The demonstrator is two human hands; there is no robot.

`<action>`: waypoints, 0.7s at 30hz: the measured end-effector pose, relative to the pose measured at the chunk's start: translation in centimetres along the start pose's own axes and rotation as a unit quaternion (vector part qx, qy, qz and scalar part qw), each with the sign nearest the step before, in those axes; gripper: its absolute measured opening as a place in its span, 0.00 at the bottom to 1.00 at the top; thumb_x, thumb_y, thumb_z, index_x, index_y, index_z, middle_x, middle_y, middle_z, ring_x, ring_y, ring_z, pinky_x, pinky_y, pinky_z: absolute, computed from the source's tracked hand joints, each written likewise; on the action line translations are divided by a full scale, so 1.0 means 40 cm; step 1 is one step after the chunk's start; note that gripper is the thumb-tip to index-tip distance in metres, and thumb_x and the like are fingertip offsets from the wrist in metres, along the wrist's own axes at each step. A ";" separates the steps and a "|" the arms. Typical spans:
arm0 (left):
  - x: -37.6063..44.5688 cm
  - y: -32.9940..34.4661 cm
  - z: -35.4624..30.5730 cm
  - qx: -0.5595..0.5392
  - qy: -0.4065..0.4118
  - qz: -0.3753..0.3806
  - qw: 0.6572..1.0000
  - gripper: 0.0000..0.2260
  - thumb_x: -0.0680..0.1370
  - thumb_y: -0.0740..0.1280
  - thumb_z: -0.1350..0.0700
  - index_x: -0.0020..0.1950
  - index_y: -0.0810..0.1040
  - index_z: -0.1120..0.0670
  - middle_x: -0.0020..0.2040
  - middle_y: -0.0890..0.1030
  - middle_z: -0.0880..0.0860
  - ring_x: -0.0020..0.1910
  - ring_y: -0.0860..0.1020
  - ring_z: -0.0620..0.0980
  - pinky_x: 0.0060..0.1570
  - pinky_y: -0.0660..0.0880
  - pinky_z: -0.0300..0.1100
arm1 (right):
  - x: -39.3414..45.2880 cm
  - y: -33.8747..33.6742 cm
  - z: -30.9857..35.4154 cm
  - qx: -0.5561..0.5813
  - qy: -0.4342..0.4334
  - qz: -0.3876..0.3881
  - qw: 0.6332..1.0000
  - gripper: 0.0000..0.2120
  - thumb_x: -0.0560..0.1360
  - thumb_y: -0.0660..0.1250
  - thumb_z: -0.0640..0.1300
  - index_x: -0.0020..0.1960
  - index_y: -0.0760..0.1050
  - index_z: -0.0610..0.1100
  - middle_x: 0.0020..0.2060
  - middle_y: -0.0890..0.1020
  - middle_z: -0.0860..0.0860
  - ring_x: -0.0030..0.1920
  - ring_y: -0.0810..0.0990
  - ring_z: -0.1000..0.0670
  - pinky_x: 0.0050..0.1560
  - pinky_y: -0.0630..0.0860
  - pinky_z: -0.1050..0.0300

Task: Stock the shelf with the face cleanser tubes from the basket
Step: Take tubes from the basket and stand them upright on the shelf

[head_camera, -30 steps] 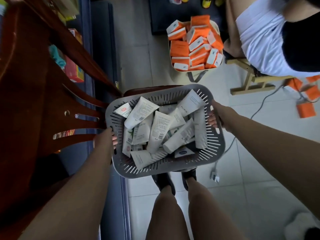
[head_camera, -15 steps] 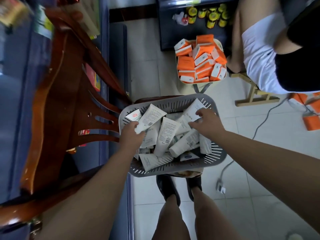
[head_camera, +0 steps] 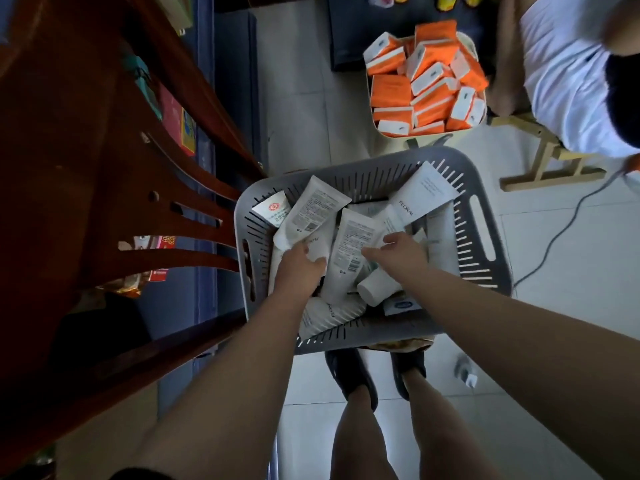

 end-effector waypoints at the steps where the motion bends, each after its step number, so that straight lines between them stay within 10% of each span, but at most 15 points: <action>1: 0.009 0.009 0.010 -0.003 -0.011 0.003 1.000 0.23 0.76 0.63 0.54 0.70 0.67 0.60 0.68 0.72 0.57 0.64 0.72 0.55 0.55 0.68 0.41 | 0.006 0.011 -0.004 0.012 -0.001 0.000 1.000 0.26 0.72 0.71 0.47 0.65 0.69 0.38 0.57 0.77 0.45 0.56 0.76 0.48 0.49 0.68 0.61; 8: 0.032 0.045 0.061 -0.137 -0.147 0.004 0.980 0.25 0.76 0.66 0.47 0.67 0.70 0.62 0.60 0.77 0.57 0.53 0.75 0.54 0.46 0.68 0.41 | 0.053 0.067 -0.021 0.095 -0.005 -0.030 0.995 0.17 0.71 0.71 0.42 0.58 0.74 0.39 0.56 0.80 0.44 0.56 0.78 0.45 0.59 0.76 0.47; 14: 0.014 0.063 0.095 -0.391 -0.223 -0.058 0.891 0.17 0.70 0.74 0.62 0.54 0.76 0.70 0.31 0.80 0.56 0.34 0.76 0.53 0.53 0.77 0.53 | 0.036 0.075 -0.026 0.146 -0.031 -0.034 0.988 0.15 0.73 0.69 0.40 0.58 0.72 0.39 0.56 0.80 0.44 0.56 0.78 0.46 0.54 0.75 0.54; 21: 0.017 0.085 0.072 -0.615 -0.257 -0.054 0.744 0.19 0.75 0.65 0.69 0.66 0.69 0.67 0.63 0.74 0.64 0.61 0.75 0.60 0.49 0.75 0.49 | 0.003 0.054 0.001 0.201 -0.095 -0.037 0.974 0.12 0.74 0.67 0.37 0.57 0.70 0.42 0.55 0.79 0.43 0.55 0.78 0.47 0.56 0.76 0.52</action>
Point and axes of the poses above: each hand's wrist, its own x-axis towards the middle knuckle, its own y-axis out of the palm, z = x × y, the point moved 3 cm from there along x, towards the middle knuckle
